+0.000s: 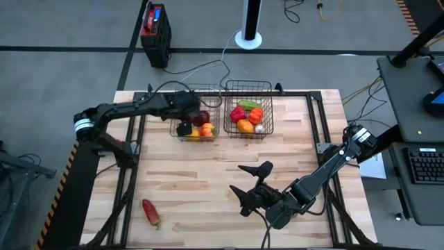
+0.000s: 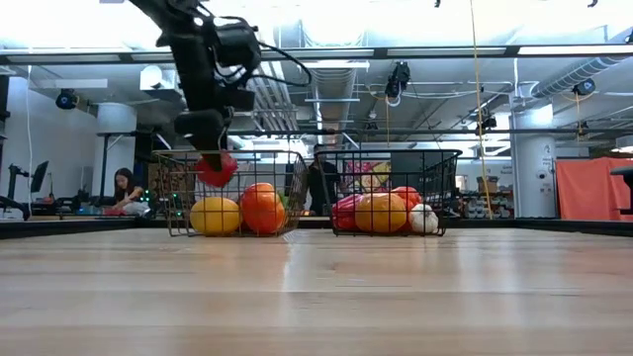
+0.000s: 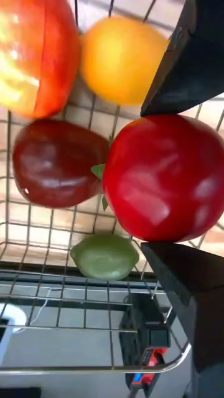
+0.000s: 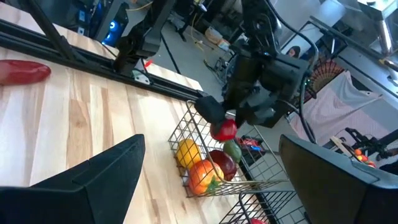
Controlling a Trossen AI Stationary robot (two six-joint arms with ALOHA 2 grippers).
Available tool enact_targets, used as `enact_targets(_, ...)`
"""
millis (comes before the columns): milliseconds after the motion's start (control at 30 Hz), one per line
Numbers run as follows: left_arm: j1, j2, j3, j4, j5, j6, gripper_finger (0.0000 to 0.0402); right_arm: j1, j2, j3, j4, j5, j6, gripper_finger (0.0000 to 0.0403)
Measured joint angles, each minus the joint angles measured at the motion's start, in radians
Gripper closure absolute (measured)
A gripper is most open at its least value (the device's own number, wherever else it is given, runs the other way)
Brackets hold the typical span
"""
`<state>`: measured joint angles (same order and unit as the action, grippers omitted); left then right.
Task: Sort produce into baskets
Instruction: Put the red tomato into the silver wire basket
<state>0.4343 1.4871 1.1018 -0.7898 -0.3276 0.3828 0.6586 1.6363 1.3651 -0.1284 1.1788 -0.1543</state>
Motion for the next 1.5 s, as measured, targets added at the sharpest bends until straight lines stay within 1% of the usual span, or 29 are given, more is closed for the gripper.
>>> enact_targets(67, 0.017, 0.027, 0.022, -0.004, 0.008, 0.015, 0.0094, 0.0, 0.0, 0.0, -0.001, 0.0, 0.0, 0.0039)
enact_targets(200, 0.055, 0.067, 0.048, -0.003, 0.061, 0.028, 0.0094, 0.0, 0.0, 0.0, -0.004, 0.0, 0.0, 0.0039)
enact_targets(367, 0.082, 0.076, 0.047, 0.003, 0.067, 0.025, 0.0093, 0.0, 0.0, 0.0, -0.025, 0.0, 0.005, 0.0039)
enact_targets(767, 0.085, 0.077, 0.042, 0.008, 0.068, -0.007, 0.0068, 0.0, 0.0, 0.0, -0.035, -0.001, 0.033, 0.0039)
enact_targets(1133, 0.076, 0.057, 0.041, 0.006, 0.08, -0.027, 0.0066, -0.001, 0.0, 0.0, -0.055, -0.002, 0.077, 0.0039)
enact_targets(1233, 0.046, 0.012, 0.041, 0.004, 0.114, -0.053, 0.0065, -0.001, -0.005, 0.0, -0.056, -0.009, 0.108, 0.0039)
enact_targets(1333, -0.012, -0.056, 0.041, 0.004, 0.129, -0.118, 0.0066, -0.001, -0.012, 0.0, -0.062, -0.042, 0.148, 0.0039)
enact_targets(1400, -0.075, -0.108, 0.041, 0.004, 0.132, -0.175, 0.0068, -0.003, -0.02, 0.0, -0.085, -0.081, 0.197, 0.0039)
enact_targets(1500, -0.204, -0.179, 0.034, 0.02, 0.126, -0.273, 0.007, -0.01, -0.044, 0.0, -0.151, -0.15, 0.309, 0.0039)
